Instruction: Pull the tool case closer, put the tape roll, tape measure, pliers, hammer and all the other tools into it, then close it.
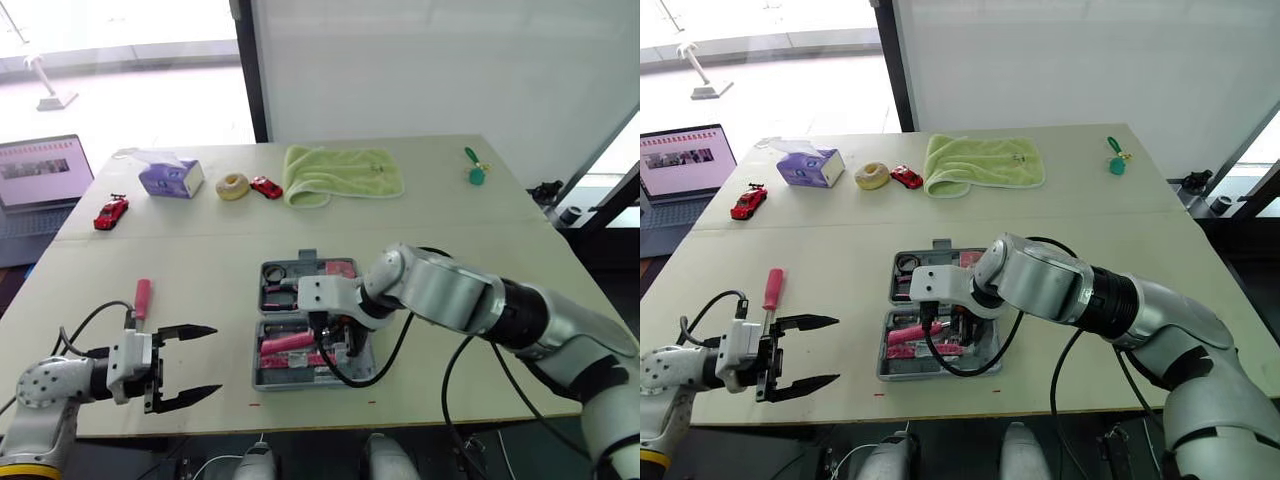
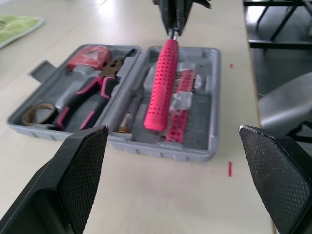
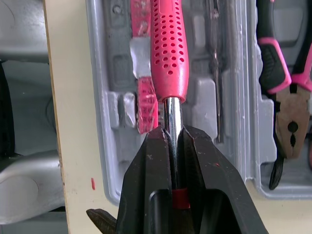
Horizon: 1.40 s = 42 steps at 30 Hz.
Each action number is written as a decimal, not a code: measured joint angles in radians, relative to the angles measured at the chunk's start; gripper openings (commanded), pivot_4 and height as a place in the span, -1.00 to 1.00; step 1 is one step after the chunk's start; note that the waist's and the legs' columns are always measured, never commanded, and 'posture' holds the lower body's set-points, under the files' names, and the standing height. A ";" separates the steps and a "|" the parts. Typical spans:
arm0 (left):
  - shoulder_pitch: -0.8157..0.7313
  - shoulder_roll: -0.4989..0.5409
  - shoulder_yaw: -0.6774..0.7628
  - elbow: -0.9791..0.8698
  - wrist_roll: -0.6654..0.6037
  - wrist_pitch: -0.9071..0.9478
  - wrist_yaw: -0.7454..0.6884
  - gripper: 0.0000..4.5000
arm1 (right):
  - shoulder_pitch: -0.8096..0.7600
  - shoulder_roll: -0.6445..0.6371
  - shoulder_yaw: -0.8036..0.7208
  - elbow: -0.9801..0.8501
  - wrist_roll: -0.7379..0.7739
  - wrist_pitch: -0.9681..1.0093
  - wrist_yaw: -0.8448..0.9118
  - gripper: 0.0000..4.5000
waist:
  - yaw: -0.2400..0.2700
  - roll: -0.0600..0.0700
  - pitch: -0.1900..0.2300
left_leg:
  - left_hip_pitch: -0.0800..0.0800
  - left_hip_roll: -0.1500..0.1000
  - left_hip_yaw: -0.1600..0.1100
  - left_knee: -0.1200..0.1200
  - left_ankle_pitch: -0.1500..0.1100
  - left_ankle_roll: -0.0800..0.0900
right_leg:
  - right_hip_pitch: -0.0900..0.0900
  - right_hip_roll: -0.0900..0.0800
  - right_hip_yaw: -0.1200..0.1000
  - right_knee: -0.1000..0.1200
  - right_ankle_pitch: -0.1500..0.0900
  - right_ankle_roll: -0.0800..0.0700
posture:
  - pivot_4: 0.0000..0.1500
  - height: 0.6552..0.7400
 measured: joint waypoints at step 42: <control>-0.002 0.055 0.025 -0.244 -0.046 0.226 0.061 1.00 | 0.069 0.108 0.006 0.153 -0.093 -0.102 -0.017 -0.99 | -0.017 0.000 0.000 | 0.000 0.000 0.000 0.000 0.000 0.000 | -0.004 0.000 0.001 0.005 -0.001 -0.001 | 1.00 1.00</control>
